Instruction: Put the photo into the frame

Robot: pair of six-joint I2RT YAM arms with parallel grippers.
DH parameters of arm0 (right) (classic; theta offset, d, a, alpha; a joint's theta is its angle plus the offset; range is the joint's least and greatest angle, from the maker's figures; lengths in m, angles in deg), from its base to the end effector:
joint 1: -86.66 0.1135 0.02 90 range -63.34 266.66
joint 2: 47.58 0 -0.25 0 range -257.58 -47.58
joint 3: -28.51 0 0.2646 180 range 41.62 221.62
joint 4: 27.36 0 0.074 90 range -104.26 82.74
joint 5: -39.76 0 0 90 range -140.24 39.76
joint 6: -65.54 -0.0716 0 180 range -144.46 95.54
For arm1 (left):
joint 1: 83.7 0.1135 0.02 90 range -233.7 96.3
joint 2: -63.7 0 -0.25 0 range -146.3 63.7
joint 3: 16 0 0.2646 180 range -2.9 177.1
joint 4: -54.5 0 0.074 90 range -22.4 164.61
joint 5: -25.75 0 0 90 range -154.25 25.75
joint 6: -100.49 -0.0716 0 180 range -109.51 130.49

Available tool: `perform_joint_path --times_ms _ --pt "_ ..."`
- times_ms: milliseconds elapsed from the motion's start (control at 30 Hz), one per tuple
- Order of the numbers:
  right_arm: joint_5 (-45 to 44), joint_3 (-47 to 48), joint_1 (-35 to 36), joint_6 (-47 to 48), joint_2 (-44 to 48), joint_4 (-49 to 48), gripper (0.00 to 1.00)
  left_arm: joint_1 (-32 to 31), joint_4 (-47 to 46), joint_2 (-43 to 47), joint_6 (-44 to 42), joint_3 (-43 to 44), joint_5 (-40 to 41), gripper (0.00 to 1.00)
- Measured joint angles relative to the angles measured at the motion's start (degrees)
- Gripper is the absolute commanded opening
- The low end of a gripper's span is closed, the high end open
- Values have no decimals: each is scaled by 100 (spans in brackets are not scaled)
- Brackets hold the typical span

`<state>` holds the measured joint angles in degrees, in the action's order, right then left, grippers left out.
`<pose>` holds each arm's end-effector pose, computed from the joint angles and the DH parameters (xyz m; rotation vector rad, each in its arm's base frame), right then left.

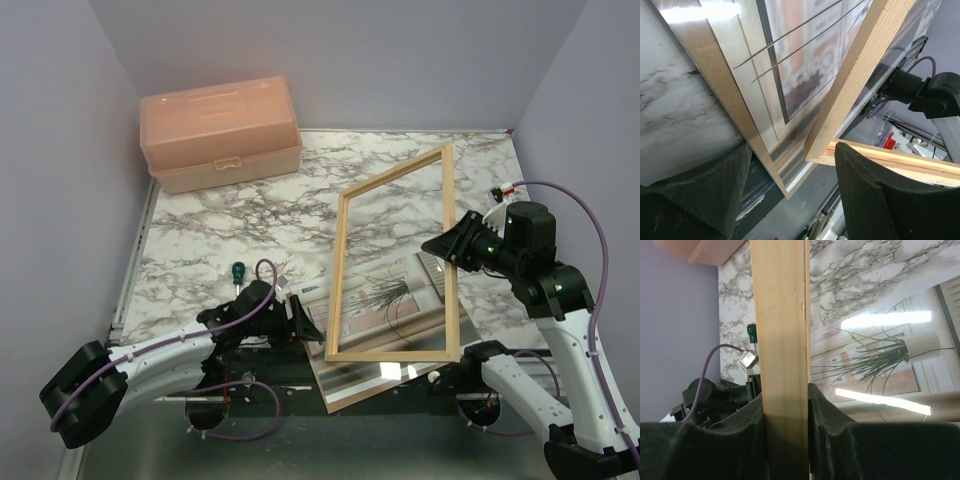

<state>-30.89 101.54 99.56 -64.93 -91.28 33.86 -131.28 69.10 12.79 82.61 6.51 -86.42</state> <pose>0.1800 0.0656 0.3410 0.3247 2.2057 0.8919 0.1134 -0.1642 0.0860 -0.3556 2.7376 -1.3049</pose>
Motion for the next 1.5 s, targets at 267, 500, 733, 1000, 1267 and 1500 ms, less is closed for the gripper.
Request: perform_joint_path --times_ms 267,500,733,1000,1267,1500 --pt "2 2 0 -2 -20 -2 1 -61 -271 -498 17 127 -87 70" --pt "2 212 0 -2 -179 0 1 -208 -271 -826 -22 337 -44 71" --pt "0 575 0 70 -378 39 1 -369 -15 -918 -79 496 120 70" --pt "-70 1049 0 256 -732 131 1 -439 101 -769 -98 494 232 72" --pt "-83 1360 0 374 -1526 -79 1 -505 1637 275 -424 450 785 82" --pt "44 1777 0 459 -2514 -385 1 -505 2549 1722 -745 599 1333 88"
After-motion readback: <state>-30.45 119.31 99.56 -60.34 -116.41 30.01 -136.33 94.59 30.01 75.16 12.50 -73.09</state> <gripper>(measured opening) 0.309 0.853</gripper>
